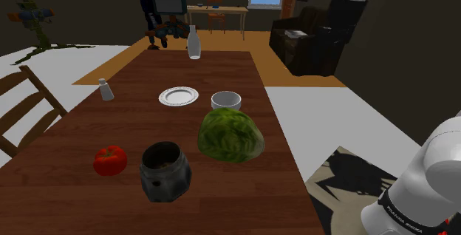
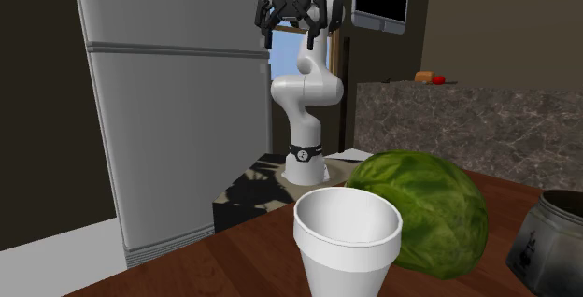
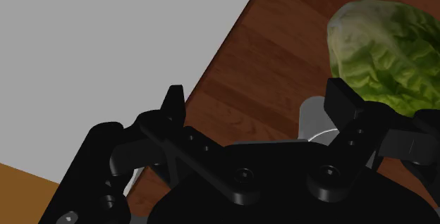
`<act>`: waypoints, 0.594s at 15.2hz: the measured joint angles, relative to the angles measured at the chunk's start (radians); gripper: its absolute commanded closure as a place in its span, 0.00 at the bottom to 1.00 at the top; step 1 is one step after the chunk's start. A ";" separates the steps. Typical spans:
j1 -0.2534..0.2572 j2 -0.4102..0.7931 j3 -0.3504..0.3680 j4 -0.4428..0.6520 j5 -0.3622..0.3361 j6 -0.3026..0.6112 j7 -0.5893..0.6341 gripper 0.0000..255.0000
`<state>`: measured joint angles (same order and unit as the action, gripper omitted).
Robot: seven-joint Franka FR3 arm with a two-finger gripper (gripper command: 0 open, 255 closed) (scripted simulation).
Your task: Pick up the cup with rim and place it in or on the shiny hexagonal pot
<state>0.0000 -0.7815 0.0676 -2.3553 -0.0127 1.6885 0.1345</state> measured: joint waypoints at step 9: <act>0.005 0.228 0.010 0.026 0.029 0.183 0.014 0.00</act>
<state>0.0047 -0.5536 0.0779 -2.3288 0.0159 1.8715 0.1490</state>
